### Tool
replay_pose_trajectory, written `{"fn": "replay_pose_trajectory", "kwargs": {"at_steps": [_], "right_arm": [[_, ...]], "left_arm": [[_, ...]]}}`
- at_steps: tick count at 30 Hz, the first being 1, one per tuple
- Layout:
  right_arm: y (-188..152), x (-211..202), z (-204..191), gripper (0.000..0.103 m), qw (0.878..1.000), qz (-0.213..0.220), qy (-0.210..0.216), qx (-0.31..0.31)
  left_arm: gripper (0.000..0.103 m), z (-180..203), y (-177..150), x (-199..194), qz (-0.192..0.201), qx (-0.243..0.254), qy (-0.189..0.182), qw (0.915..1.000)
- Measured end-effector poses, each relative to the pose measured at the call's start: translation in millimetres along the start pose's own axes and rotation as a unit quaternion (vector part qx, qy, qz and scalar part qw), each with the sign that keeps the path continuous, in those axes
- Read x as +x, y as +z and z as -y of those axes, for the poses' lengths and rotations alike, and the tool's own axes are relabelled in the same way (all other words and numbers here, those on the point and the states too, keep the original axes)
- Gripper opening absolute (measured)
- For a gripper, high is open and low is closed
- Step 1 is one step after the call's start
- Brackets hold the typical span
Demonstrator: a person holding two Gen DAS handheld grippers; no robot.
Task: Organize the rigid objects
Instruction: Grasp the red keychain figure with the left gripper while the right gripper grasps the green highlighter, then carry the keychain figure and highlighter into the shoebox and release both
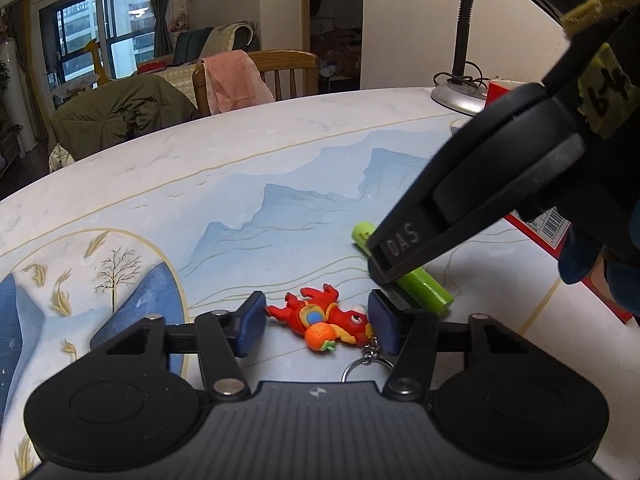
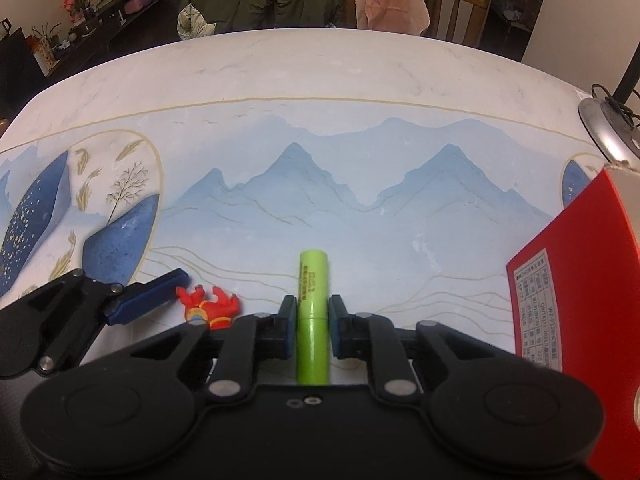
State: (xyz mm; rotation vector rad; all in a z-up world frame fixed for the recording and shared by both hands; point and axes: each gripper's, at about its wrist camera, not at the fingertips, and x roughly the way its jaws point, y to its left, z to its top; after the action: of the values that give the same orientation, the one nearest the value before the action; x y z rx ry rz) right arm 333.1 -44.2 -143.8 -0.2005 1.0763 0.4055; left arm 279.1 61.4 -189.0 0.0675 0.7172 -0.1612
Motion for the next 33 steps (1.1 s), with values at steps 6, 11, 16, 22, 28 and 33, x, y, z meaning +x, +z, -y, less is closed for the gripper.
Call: {"fn": "replay_pose_trajectory", "kwargs": {"at_steps": [6, 11, 16, 22, 28, 33], "right_arm": [[-9.9, -15.3, 12.6, 0.015, 0.999, 0.008, 0.007, 0.033], [-23.4, -36.8, 17.6, 0.015, 0.999, 0.016, 0.017, 0.044], [-37.4, -58.5, 18.8, 0.015, 0.997, 0.027, 0.030, 0.059], [-51.4, -83.4, 23.9, 0.015, 0.994, 0.042, 0.046, 0.086], [-64.9, -116.7, 28.1, 0.015, 0.992, 0.065, 0.054, 0.089], [-75.9, -144.6, 39.4, 0.015, 0.989, 0.086, 0.063, 0.099]], "left_arm": [[0.055, -0.8, -0.7, -5.0, -0.006, -0.010, -0.004, 0.9999], [0.054, -5.5, -5.7, -15.4, -0.018, -0.032, -0.012, 0.9993], [0.054, -7.5, -9.3, -29.4, -0.029, -0.053, -0.021, 0.9980], [0.054, -8.2, -9.8, -57.1, -0.029, -0.079, -0.030, 0.9960], [0.054, -7.2, -0.4, -87.1, -0.029, -0.103, -0.050, 0.9930], [0.054, 1.4, 9.7, -112.2, -0.019, -0.110, -0.051, 0.9925]]}}
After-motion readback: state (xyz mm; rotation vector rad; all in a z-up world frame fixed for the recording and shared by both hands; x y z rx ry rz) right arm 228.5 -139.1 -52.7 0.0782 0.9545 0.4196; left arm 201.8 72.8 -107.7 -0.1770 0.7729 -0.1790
